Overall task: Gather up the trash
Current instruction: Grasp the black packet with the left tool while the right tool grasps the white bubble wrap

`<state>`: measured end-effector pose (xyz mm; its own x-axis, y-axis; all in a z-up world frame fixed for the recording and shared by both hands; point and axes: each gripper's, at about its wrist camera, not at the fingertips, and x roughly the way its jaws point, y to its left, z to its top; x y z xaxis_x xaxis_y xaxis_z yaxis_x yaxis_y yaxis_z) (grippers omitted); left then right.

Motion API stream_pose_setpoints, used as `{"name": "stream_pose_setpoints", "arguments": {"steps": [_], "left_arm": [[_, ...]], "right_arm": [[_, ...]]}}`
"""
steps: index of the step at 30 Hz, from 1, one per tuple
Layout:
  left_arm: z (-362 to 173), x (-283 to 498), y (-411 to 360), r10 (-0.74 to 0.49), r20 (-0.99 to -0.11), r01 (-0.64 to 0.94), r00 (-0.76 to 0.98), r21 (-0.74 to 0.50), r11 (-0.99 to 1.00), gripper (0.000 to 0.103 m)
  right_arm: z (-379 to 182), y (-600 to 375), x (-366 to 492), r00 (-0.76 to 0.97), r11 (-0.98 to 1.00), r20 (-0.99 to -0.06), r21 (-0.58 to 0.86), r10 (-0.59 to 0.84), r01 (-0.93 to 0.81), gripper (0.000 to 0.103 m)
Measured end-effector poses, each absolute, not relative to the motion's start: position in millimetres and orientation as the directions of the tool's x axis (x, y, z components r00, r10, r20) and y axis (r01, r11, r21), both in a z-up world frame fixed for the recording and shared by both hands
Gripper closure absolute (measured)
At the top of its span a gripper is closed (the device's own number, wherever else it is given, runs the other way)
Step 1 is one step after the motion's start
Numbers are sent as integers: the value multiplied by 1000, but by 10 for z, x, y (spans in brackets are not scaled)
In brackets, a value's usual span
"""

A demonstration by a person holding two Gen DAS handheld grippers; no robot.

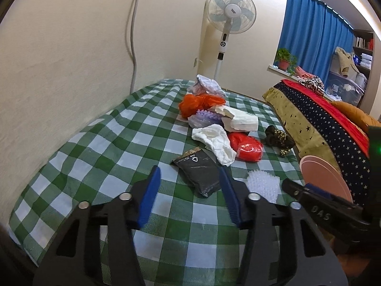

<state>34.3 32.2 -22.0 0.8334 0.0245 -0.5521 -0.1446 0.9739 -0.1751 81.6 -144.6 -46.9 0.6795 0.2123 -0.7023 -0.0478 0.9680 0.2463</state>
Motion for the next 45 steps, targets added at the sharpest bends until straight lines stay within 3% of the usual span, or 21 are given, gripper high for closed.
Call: {"name": "stream_pose_setpoints", "arguments": {"steps": [3,6,9,10,13,20,30,35,37,45], "left_arm": [[-267,405,351,14,-563,-143,826,-185,972,67],[-287,489,350,-8,-569,-131,822,-202,971,70],[-304,565,355,-31,-573,-122,819,-226,966,74],[-313,594,357,-38,-576,-121,817,-235,964,74],[-379,722,345,-54,-603,-126,796,-251,960,77],[-585,919,398,-37,-686,-196,727,-259,946,82],[-765,1039,388,-68,-739,-212,670,-279,937,86],[-786,1085,362,-69,-749,-213,659,-273,938,93],[-777,1092,348,-67,-751,-213,656,-270,939,101],[-642,1039,279,-70,-727,-173,683,-255,951,103]], "right_arm": [[-568,-1400,888,649,965,-726,259,225,-44,45],[-662,-1377,946,612,956,-748,290,258,-49,56],[-713,-1362,976,590,944,-750,322,300,-71,76],[-709,-1349,978,587,940,-747,331,314,-82,88],[-632,-1343,962,610,946,-732,309,303,-99,98],[-561,-1516,991,639,950,-719,305,273,-64,99],[-594,-1539,1013,650,959,-715,273,256,-77,99],[-580,-1558,982,664,961,-703,259,254,-92,99],[-563,-1565,967,673,962,-696,256,251,-94,99],[-374,-1626,879,715,969,-660,225,231,-105,99]]}}
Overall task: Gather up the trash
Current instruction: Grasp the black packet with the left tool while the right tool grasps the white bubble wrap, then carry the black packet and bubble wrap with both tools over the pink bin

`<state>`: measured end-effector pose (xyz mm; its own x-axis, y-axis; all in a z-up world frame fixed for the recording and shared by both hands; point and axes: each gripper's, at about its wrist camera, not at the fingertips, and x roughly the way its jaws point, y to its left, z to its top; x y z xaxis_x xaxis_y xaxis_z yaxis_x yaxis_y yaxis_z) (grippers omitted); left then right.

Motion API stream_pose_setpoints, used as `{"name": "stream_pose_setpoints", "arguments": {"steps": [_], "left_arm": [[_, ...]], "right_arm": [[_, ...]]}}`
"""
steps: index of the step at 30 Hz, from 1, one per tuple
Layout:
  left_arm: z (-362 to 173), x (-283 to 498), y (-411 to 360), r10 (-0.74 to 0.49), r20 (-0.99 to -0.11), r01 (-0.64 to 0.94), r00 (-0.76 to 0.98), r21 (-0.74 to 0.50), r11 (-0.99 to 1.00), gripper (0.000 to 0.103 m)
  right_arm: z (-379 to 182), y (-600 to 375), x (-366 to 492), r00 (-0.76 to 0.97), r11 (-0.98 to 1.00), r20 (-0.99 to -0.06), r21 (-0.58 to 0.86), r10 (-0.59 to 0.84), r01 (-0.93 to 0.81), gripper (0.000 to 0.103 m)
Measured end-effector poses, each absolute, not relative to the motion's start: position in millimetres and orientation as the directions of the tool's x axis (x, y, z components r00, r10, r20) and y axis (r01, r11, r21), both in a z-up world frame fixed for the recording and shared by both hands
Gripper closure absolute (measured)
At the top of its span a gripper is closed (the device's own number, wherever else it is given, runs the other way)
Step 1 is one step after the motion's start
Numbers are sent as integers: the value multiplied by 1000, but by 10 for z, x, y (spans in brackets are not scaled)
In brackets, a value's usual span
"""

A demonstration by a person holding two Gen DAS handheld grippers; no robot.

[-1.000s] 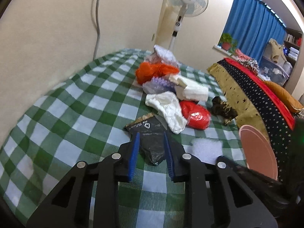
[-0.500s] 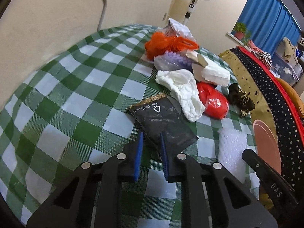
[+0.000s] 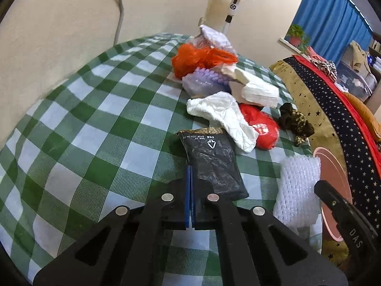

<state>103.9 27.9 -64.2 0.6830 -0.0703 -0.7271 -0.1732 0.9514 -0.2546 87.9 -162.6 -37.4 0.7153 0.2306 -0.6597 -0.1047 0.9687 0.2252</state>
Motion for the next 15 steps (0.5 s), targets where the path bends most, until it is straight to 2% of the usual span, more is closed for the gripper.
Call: {"name": "stream_pose_setpoints", "arguments": {"steps": [15], "left_arm": [[-242,731,231,-67,-659,-100,749,-213,972,103]], "right_arm": [[137,-1876,558,773,980,-607,178,184,-93,99]]}}
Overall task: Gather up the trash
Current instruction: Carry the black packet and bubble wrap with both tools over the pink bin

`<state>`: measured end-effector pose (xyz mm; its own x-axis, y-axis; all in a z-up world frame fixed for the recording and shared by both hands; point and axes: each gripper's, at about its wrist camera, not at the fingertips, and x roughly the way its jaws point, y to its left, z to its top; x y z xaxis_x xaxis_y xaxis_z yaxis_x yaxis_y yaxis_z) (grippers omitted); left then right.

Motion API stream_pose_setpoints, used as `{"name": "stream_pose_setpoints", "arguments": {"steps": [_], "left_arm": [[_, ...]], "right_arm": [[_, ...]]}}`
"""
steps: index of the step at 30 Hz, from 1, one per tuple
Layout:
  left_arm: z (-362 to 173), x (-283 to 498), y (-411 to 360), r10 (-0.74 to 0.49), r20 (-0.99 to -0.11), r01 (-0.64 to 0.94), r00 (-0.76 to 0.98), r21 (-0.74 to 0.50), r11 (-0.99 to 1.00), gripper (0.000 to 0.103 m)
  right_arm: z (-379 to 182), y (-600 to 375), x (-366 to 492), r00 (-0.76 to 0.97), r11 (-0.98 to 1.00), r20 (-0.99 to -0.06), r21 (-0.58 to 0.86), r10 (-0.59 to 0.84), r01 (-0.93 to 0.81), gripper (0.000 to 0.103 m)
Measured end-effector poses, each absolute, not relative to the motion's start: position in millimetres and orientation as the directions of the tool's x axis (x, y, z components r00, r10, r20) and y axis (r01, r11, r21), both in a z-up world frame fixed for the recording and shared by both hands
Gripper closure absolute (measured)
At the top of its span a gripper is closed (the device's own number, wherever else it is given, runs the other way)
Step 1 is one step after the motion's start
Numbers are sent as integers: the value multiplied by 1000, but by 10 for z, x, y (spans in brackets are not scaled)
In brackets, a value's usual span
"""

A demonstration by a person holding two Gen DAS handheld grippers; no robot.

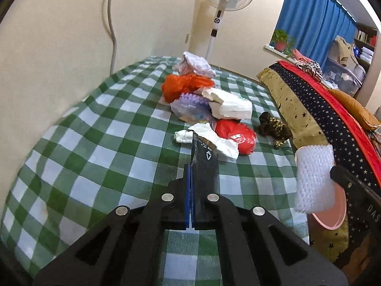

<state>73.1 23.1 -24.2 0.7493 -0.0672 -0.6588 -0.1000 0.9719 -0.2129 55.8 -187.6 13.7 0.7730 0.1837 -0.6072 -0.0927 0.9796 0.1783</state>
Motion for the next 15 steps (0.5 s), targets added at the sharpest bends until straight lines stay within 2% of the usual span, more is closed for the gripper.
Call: {"name": "stream_pose_setpoints", "arguments": {"steps": [15], "left_arm": [[94,495,40,-86,-607,-27,790,-174,984,103]], "right_arm": [[646,-2386,265,831,985,-543,166,125,-40,99]]}}
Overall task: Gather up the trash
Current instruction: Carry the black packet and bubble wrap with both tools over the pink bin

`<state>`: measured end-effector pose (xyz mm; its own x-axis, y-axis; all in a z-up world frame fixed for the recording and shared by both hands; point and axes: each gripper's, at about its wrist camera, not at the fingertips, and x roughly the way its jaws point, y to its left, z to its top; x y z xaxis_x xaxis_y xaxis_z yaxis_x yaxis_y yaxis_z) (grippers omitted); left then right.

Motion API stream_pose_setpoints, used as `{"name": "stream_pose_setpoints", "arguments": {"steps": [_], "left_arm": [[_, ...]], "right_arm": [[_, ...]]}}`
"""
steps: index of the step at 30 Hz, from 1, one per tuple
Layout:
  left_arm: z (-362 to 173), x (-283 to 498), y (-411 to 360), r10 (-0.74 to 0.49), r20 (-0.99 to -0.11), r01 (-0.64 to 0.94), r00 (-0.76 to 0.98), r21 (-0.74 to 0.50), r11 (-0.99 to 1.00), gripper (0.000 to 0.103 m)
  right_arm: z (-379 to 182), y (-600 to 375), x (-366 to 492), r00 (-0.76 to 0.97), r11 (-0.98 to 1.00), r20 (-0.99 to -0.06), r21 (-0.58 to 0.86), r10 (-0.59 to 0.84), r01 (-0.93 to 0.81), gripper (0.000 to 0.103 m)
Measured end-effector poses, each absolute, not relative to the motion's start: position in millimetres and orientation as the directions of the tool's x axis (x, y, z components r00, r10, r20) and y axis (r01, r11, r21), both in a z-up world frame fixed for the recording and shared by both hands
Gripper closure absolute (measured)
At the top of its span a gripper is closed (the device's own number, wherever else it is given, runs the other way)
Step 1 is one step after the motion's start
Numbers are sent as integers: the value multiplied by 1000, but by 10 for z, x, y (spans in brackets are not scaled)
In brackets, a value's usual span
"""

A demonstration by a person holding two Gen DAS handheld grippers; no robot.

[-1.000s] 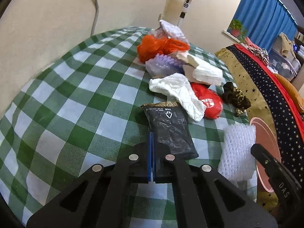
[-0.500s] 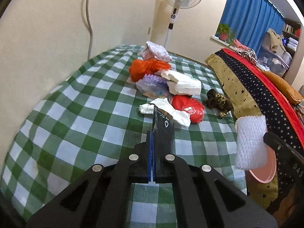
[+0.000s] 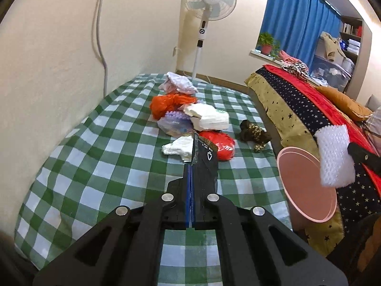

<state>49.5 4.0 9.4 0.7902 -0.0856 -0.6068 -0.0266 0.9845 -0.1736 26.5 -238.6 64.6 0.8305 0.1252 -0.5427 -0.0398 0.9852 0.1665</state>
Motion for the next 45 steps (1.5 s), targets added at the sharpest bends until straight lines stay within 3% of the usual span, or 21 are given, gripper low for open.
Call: {"name": "stream_pose_setpoints", "arguments": {"steps": [22,33,45], "left_arm": [[474,930,-957,-245,-551,182,798,-167,969,103],[356,1187,-1642,-336,-567,291,752,-172,941,103],[205,1362,-1871,-365,-591,325,719,-179,929,103]], "right_arm": [[859,-3451,584,856,974,-499,93,-134,207,99],[620,-3676,703,821,956,-545,107,-172,271,99],[571,-3681,759,810,953,-558,104,-181,285,99]]}}
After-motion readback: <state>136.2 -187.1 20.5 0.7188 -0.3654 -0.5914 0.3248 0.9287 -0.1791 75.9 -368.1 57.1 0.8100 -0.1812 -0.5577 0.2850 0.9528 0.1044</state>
